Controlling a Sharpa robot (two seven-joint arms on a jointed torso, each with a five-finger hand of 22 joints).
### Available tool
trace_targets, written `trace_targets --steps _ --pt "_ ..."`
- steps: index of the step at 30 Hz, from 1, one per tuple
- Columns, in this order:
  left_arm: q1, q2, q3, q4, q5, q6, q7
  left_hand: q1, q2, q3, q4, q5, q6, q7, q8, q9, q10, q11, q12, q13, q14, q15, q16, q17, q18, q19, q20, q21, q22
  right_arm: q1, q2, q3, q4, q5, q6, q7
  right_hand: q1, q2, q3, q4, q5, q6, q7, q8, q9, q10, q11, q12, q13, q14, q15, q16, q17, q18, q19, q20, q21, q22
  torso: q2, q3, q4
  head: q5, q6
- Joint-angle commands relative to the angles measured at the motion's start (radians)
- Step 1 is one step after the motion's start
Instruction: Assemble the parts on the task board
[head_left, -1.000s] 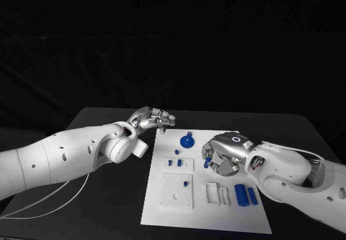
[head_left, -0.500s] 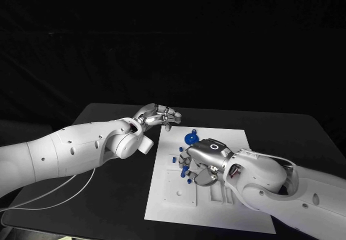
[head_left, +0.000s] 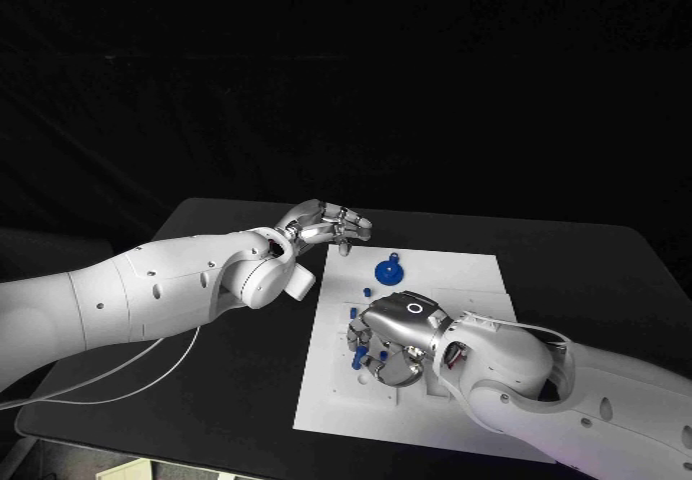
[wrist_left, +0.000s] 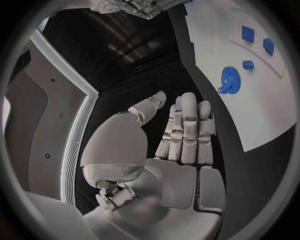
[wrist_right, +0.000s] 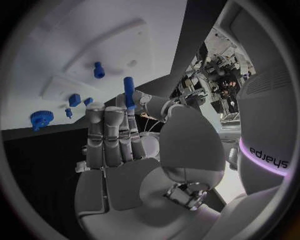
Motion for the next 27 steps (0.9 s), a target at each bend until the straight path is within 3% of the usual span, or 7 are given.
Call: trace_targets --steps 1,7,27 --pt "0.001 0.002 0.001 0.002 0.003 0.013 0.006 -0.007 0.007 0.000 -0.005 0.003 -0.009 0.000 0.005 -0.001 0.004 0.004 0.005 -0.001 0.008 0.000 -0.004 0.001 0.010 0.004 -0.021 -0.005 0.001 -0.004 0.003 -0.005 -0.003 -0.015 0.018 0.013 0.005 0.010 0.005 -0.002 0.003 0.007 0.000 0.003 0.001 0.005 0.001 0.005 0.001 0.000 -0.004 0.002 -0.002 0.085 0.005 -0.005 0.007 0.015 0.000 0.0004 -0.0009 0.005 -0.009" --pt "0.001 0.003 0.001 0.000 0.003 0.012 0.006 -0.007 0.007 0.000 -0.005 0.003 -0.009 0.000 0.005 -0.001 0.004 0.004 0.005 -0.001 0.008 0.000 -0.004 0.002 0.010 0.004 -0.021 -0.005 0.002 -0.008 0.003 -0.009 -0.005 -0.014 0.032 0.013 0.003 0.011 0.005 -0.004 0.003 0.007 0.000 0.002 0.001 0.005 0.001 0.005 0.002 0.000 -0.004 0.002 -0.002 0.085 0.005 -0.006 0.007 0.015 0.000 0.0012 -0.0009 0.010 -0.017" --pt "0.000 0.001 0.001 -0.001 0.003 0.014 0.004 -0.008 0.007 0.000 -0.005 0.003 -0.010 0.000 0.005 -0.001 0.004 0.004 0.005 -0.001 0.008 0.000 -0.005 0.002 0.010 0.004 -0.021 -0.006 0.002 -0.009 -0.005 -0.017 -0.001 -0.006 0.064 0.017 -0.001 0.017 0.004 -0.012 0.003 0.006 0.000 0.002 0.002 0.004 0.001 0.004 0.005 0.001 -0.004 0.001 -0.002 0.085 0.005 -0.006 0.007 0.015 0.000 0.0007 -0.0006 0.014 -0.025"
